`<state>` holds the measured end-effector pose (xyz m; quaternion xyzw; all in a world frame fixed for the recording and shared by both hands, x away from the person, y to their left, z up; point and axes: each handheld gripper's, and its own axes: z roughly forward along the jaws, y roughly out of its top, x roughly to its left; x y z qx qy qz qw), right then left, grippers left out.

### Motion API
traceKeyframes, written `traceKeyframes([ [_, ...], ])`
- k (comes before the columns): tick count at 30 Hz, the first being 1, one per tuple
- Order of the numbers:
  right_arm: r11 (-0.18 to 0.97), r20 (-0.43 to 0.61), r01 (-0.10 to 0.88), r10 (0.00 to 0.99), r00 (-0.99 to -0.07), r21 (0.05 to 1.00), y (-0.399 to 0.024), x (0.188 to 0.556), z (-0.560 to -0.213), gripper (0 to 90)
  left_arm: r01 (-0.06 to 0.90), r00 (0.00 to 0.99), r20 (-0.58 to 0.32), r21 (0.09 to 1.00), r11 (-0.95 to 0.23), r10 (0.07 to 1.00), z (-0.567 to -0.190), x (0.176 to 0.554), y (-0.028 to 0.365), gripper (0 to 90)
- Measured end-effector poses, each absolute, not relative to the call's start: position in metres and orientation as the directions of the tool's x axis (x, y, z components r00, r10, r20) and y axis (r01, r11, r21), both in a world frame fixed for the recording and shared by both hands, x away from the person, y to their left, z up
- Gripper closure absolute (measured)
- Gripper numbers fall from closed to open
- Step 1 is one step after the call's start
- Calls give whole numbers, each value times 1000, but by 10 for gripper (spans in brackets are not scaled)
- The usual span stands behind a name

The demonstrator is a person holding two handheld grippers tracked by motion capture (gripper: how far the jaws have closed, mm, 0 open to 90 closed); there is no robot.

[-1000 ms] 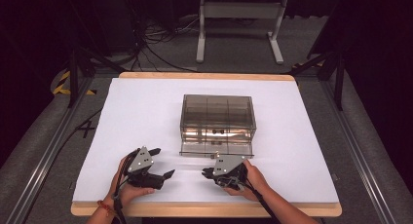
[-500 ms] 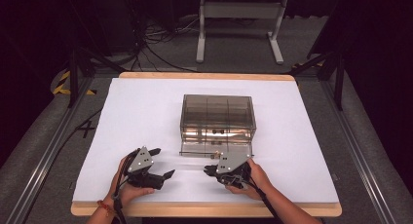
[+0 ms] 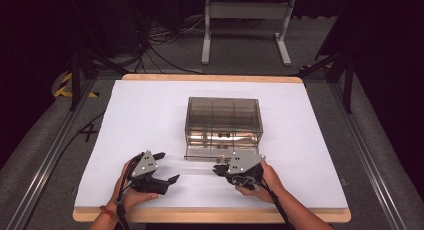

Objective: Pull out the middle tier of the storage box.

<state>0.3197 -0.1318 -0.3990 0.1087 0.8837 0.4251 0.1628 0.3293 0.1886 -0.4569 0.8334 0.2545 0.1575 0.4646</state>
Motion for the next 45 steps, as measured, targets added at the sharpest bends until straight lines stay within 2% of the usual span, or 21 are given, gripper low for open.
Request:
traceKeyframes([
  [20, 550, -217, 47, 404, -889, 834, -152, 327, -377, 863, 275, 826, 36, 846, -457, 563, -457, 330, 188, 125],
  [37, 527, -211, 71, 455, -865, 847, -152, 337, -375, 863, 280, 827, 29, 846, -455, 562, -457, 330, 187, 124],
  [45, 536, -196, 113, 486, -851, 836, -150, 344, -380, 862, 275, 827, 40, 840, -467, 561, -457, 330, 187, 124],
])
